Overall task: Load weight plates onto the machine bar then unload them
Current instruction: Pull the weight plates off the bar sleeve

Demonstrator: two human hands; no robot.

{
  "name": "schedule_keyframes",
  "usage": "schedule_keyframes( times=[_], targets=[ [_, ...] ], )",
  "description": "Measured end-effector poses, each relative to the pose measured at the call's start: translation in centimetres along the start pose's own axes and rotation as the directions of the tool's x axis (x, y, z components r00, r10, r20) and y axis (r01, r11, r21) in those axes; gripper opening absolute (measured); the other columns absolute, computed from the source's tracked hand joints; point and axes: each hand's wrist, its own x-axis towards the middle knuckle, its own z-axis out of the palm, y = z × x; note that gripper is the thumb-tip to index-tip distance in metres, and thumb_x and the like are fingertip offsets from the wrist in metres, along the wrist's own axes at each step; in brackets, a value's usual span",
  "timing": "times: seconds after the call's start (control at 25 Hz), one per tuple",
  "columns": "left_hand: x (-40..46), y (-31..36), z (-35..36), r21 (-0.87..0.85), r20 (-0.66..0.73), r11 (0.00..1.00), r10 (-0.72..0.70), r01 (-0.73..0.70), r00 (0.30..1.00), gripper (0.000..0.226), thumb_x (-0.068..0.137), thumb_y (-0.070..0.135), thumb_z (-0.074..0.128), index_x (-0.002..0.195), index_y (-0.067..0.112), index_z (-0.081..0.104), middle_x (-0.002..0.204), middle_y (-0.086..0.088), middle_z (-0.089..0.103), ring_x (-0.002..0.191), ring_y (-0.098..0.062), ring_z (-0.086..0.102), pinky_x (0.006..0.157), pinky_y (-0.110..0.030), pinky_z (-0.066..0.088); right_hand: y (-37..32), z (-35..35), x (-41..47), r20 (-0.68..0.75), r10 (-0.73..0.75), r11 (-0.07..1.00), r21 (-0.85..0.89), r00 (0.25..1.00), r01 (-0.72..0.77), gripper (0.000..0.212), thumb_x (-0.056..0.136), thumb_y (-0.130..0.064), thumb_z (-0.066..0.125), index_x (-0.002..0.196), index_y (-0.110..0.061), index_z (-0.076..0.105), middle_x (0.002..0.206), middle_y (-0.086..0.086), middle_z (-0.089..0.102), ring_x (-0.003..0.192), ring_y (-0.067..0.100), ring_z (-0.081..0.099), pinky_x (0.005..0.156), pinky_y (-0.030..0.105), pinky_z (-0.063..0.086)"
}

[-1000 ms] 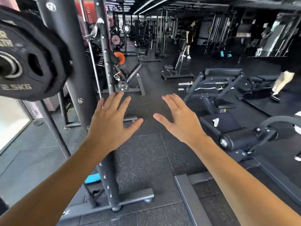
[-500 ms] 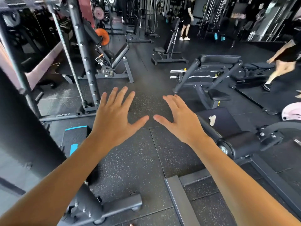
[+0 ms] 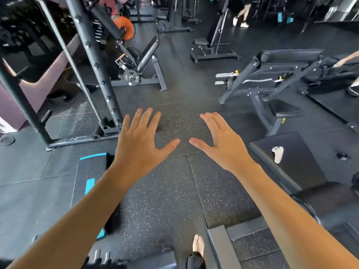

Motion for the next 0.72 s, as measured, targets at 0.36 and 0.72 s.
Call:
schedule_keyframes(
  times=[0.36,0.72],
  targets=[
    [17.5,1.7,5.8,0.018,-0.025,0.993,-0.114,0.114,0.993,0.101,0.083,0.085,0.021,0.154,0.014,0.035,0.163,-0.007,0.029,0.152,-0.029,0.020,0.122,-0.054,0.016,10.6,-0.1,16.6,0.080,-0.104,0.994,0.042,0.991,0.101,0.094,0.086,-0.083,0.032,0.157,-0.023,0.022,0.166,-0.005,0.018,0.154,0.010,0.002,0.121,0.051,0.024],
    [30.6,-6.8,12.3,0.123,-0.031,0.976,-0.179,0.181,0.983,0.103,0.083,0.087,0.012,0.157,0.017,0.024,0.167,-0.005,0.014,0.155,-0.027,0.005,0.123,-0.055,0.008,12.5,6.0,35.1,0.157,-0.250,0.968,0.005,0.955,0.252,0.095,0.086,-0.083,0.031,0.158,-0.022,0.016,0.167,-0.005,0.013,0.154,0.010,-0.002,0.123,0.051,0.017]
  ],
)
